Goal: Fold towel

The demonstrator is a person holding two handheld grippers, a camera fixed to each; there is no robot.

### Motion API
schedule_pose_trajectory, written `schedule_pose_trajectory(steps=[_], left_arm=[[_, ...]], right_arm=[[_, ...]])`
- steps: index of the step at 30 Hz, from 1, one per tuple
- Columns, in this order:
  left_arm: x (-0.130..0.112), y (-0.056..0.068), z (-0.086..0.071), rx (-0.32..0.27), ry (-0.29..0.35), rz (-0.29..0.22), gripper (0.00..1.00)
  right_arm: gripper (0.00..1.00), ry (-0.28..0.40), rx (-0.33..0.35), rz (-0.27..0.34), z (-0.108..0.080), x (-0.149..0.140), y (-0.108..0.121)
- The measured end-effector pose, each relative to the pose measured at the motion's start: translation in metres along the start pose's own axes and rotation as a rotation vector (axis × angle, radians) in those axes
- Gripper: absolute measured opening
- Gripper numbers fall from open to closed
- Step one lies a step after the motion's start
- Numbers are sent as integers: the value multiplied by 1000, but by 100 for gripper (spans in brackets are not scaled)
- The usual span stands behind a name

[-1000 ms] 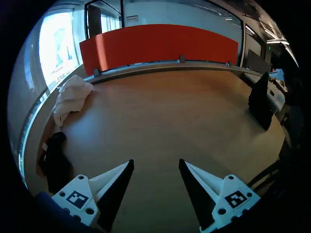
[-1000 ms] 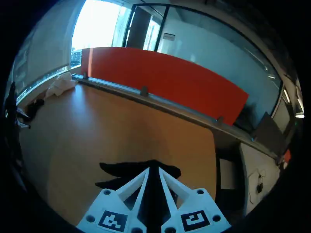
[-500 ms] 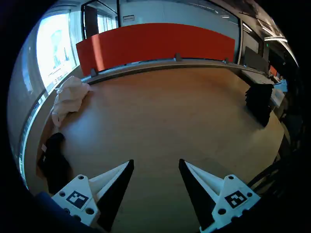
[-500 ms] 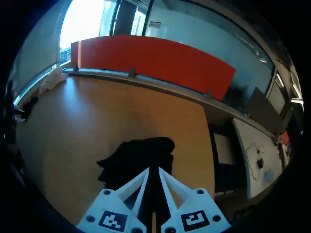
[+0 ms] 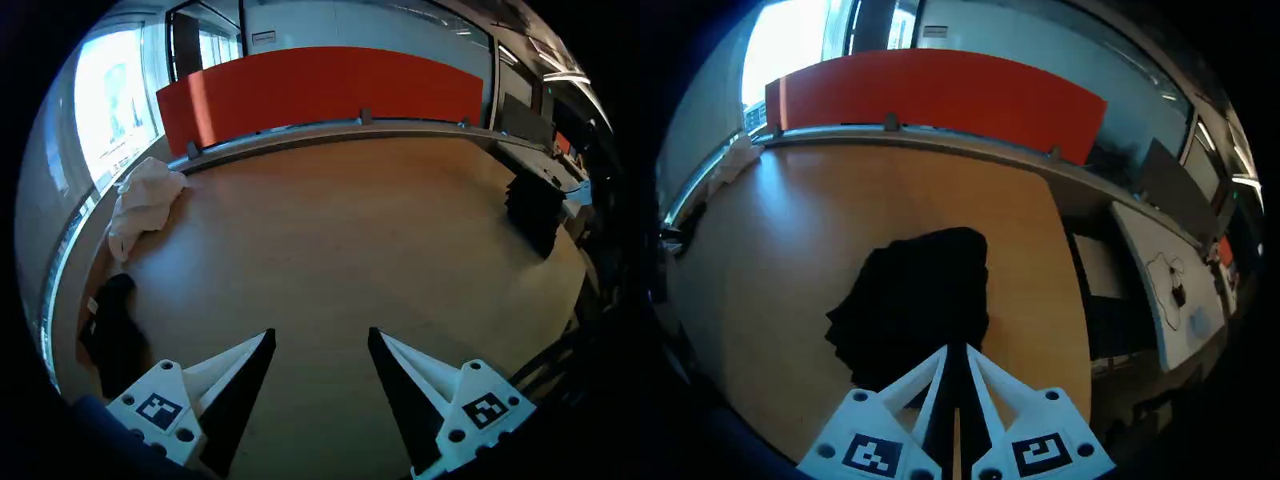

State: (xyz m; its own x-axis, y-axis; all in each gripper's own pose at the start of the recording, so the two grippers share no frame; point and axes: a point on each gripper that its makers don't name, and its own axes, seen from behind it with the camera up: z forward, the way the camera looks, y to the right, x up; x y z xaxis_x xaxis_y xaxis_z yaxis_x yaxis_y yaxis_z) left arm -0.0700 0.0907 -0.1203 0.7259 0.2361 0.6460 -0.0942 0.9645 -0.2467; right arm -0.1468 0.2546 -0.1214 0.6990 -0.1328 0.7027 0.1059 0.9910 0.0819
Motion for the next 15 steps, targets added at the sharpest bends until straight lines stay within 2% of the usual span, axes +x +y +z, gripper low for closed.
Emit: schedule_pose_trajectory(steps=[15], left_arm=[[-4, -4, -1, 12, -10, 3, 85]], right_arm=[[2, -115, -18, 68, 25, -57, 14]])
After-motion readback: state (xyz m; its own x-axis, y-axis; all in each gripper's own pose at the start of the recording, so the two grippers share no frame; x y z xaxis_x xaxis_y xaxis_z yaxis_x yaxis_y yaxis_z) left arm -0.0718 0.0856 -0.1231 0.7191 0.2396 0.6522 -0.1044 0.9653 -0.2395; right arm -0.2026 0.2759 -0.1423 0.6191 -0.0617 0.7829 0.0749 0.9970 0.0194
